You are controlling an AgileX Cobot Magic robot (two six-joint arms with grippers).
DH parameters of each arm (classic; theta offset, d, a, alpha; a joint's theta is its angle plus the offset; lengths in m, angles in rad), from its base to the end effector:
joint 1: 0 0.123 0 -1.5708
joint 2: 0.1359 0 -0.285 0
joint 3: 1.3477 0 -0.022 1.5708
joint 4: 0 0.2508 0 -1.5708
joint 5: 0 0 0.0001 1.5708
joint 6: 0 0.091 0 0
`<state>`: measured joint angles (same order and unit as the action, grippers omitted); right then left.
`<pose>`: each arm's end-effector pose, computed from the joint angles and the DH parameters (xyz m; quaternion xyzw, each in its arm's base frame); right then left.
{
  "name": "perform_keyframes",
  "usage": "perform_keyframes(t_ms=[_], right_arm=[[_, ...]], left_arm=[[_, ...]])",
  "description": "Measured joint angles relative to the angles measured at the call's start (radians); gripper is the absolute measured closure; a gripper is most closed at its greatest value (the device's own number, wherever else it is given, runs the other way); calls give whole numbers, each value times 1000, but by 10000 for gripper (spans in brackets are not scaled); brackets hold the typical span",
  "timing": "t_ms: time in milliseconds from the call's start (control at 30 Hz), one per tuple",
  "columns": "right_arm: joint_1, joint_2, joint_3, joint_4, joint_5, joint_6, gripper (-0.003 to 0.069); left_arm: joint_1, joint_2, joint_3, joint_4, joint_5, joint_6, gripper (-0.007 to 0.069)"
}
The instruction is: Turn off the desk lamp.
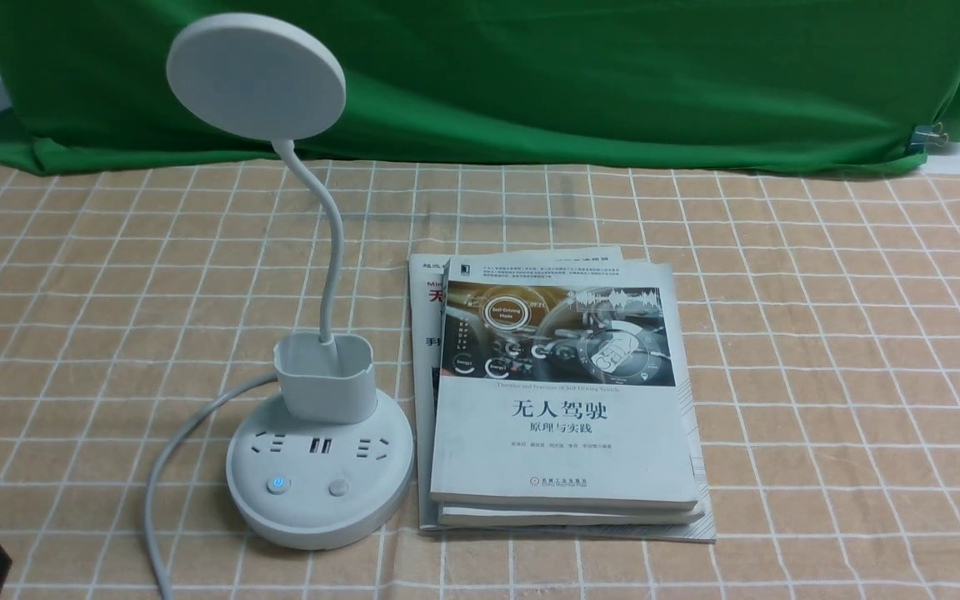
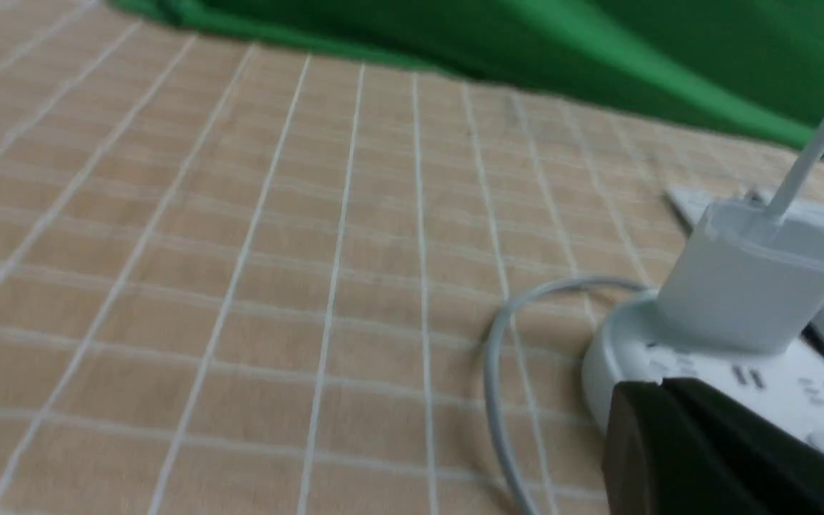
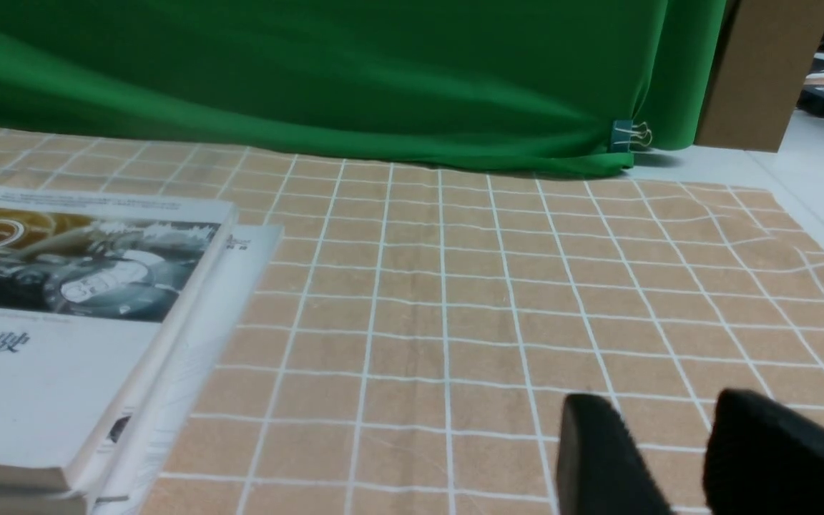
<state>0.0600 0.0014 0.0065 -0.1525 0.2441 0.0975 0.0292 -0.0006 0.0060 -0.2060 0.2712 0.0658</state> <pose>0.0558 0.0000 0.1890 -0.0302 0.7614 -0.0109 0.6475 0.0552 -0.0034 0.1871 -0.0448 0.7677 -0.0542 0.6370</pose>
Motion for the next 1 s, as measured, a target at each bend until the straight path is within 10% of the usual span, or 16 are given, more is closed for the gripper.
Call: perform_keyframes(t_ms=[1000], right_arm=[[0,0,0,0,0,0,417]], left_arm=[[6,0,0,0,26,-3,627]])
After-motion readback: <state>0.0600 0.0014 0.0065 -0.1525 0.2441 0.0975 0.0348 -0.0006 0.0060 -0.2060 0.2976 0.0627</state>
